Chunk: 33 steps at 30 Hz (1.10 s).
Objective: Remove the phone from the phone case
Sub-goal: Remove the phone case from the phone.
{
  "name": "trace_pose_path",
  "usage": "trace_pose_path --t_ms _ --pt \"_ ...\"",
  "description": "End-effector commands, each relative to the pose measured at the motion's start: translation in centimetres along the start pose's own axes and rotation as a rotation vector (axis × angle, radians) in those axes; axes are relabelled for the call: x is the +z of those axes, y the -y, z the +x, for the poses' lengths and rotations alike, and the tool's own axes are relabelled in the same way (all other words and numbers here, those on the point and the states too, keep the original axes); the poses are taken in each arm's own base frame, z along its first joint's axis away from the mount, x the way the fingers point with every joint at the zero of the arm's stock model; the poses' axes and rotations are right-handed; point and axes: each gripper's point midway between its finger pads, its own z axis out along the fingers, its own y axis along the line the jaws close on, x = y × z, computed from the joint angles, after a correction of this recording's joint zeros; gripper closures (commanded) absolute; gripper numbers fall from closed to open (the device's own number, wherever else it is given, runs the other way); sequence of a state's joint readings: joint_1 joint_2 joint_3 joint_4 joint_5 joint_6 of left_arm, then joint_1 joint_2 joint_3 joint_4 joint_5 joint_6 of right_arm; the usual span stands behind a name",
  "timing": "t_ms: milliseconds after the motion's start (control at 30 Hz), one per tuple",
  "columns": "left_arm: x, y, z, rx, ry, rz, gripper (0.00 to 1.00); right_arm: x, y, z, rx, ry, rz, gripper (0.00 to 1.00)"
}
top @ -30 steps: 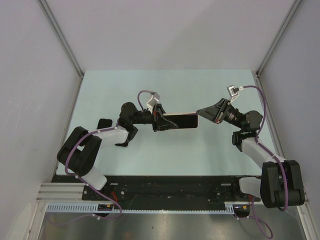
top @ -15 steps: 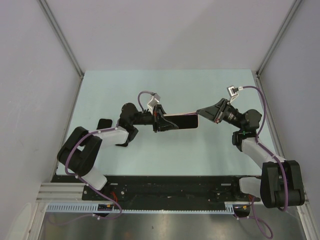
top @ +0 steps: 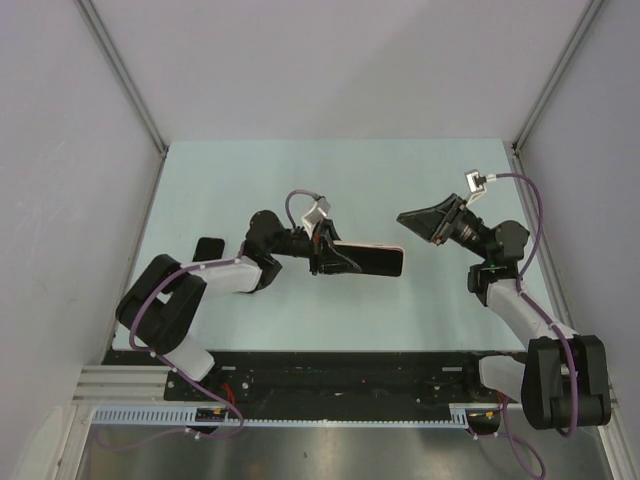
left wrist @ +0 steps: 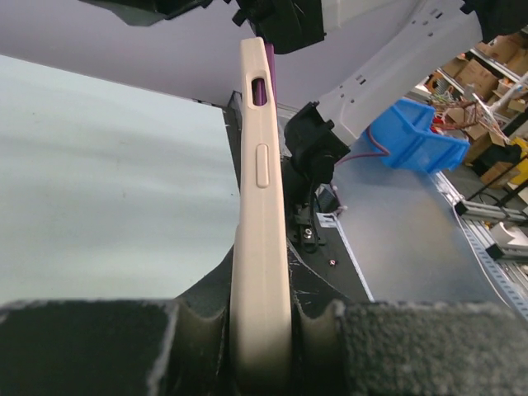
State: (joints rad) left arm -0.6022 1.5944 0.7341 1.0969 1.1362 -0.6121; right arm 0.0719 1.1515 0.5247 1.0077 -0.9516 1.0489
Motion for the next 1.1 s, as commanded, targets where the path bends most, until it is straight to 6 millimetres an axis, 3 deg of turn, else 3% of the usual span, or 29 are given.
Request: trace_pose_path --t_ms 0,267,433,833,1067 --pt "-0.1 1.2 -2.8 0.106 0.046 0.034 0.99 -0.2 -1.7 -1.4 -0.141 0.046 -0.033 0.65" --pt "-1.7 -1.3 -4.0 0.087 0.105 -0.077 0.99 -0.7 -2.7 -0.5 -0.303 -0.009 -0.080 0.53" --pt "-2.5 -2.2 -4.5 0.080 0.124 -0.115 1.00 -0.7 -2.1 0.4 -0.367 -0.050 -0.079 0.52" --pt "-3.5 -2.5 -5.2 0.092 0.132 -0.136 0.99 -0.7 -0.5 1.6 -0.477 -0.101 -0.061 0.53" --pt "-3.4 -2.2 -5.2 0.095 0.120 -0.120 1.00 -0.8 -0.2 4.2 -0.546 -0.205 -0.123 0.52"
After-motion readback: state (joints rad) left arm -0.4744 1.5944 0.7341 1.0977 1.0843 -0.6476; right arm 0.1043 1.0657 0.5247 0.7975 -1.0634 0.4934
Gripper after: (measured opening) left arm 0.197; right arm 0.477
